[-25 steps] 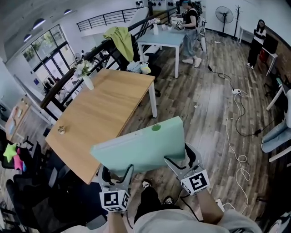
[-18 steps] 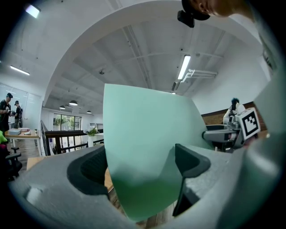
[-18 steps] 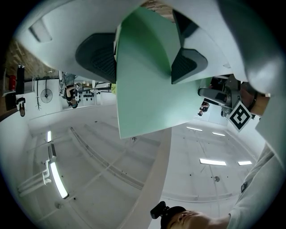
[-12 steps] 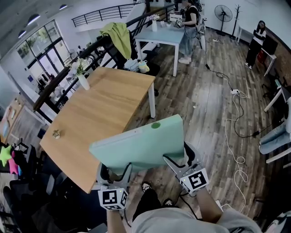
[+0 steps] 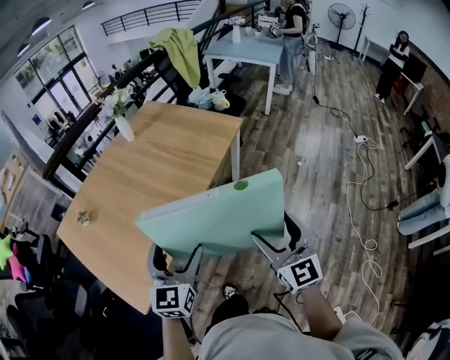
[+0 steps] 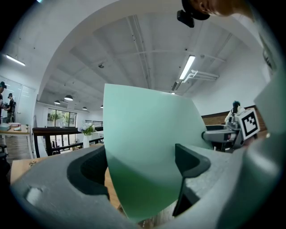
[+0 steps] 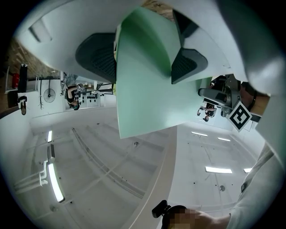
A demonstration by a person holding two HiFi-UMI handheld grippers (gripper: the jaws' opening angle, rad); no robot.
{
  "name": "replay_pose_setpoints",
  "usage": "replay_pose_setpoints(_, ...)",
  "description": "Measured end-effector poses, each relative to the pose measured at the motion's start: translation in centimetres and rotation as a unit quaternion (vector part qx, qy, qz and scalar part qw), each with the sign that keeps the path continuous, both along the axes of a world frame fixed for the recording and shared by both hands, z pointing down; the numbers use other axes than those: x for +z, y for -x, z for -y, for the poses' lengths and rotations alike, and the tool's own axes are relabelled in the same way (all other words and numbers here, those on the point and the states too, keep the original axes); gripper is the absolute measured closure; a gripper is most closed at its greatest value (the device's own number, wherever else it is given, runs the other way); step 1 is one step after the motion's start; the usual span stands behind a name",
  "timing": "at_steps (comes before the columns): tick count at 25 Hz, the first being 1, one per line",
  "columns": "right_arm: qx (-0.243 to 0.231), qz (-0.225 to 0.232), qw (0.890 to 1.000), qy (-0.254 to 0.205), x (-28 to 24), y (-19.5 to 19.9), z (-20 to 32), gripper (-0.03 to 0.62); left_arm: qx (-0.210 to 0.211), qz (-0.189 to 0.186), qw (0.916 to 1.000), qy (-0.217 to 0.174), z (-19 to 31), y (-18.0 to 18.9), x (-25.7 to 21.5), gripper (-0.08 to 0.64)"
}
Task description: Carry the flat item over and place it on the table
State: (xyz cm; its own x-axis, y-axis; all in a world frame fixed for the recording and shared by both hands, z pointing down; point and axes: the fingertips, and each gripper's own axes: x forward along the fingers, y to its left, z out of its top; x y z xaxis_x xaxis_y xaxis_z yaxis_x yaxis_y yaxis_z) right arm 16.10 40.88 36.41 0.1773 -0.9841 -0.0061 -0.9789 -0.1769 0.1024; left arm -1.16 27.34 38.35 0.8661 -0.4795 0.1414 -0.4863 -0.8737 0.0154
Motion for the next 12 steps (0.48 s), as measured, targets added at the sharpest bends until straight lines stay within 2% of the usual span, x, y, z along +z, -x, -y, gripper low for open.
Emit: replay_pose_setpoints(12, 0.010, -0.007, 1.000, 0.014, -0.6, 1.0, 5.0, 0.198, 0.010, -0.012, 0.9998, 0.011, 5.2, 0.8, -0.1, 0.075)
